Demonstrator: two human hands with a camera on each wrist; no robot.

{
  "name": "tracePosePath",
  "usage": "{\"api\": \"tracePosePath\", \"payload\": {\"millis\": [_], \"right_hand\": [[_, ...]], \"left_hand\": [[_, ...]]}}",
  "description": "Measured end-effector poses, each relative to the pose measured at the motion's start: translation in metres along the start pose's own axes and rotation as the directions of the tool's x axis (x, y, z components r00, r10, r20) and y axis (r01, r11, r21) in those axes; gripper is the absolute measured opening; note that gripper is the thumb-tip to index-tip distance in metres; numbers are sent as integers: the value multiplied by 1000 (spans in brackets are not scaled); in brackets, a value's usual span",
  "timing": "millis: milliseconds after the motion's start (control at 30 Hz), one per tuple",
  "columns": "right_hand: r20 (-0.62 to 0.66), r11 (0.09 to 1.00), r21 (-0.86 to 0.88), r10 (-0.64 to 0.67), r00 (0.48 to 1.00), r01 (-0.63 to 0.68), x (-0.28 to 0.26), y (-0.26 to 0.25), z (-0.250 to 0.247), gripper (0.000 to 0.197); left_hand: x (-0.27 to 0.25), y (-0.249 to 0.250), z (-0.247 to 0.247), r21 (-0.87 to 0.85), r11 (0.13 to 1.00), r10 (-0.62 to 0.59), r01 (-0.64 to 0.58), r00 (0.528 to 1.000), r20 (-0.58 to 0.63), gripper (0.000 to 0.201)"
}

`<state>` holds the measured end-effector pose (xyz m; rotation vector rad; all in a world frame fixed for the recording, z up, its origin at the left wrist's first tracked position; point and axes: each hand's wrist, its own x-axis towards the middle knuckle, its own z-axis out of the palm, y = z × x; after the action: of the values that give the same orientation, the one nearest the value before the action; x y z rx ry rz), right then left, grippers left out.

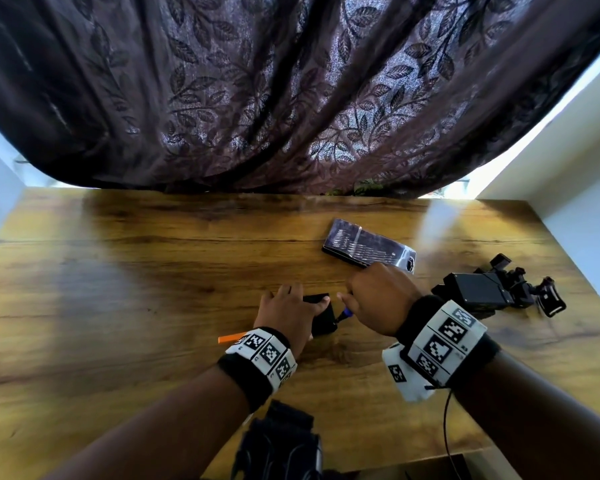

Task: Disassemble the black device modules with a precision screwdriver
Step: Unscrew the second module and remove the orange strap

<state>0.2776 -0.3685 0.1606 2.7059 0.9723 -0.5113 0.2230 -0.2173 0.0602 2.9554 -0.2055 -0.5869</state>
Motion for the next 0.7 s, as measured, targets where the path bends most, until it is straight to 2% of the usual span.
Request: {"api": "tracePosePath", "payload": {"millis": [133, 233, 400, 567, 633, 700], "right_hand": [[23, 996, 49, -73, 997, 72, -1, 3, 0, 27], [36, 987, 115, -114, 993, 110, -1, 7, 1, 33], [16, 990, 126, -67, 998, 65, 2, 10, 1, 13], [2, 1000, 3, 9, 1000, -9, 6, 6, 2, 42], [11, 1000, -9, 22, 1000, -22, 6, 6, 1, 44], [34, 1000, 20, -1, 999, 0, 6, 7, 1, 37]], "left_hand": [[-1, -1, 1, -10, 1000, 3, -4, 1000, -15, 74], [-1, -1, 2, -14, 1000, 6, -6, 1000, -24, 74], [0, -1, 4, -26, 1000, 4, -5, 999, -33, 74], [0, -1, 4, -39, 999, 0, -1, 999, -32, 73], [0, -1, 3, -37, 999, -2, 1, 1000, -30, 73], [-1, -1, 4, -36, 999, -1, 0, 999, -38, 74]]}}
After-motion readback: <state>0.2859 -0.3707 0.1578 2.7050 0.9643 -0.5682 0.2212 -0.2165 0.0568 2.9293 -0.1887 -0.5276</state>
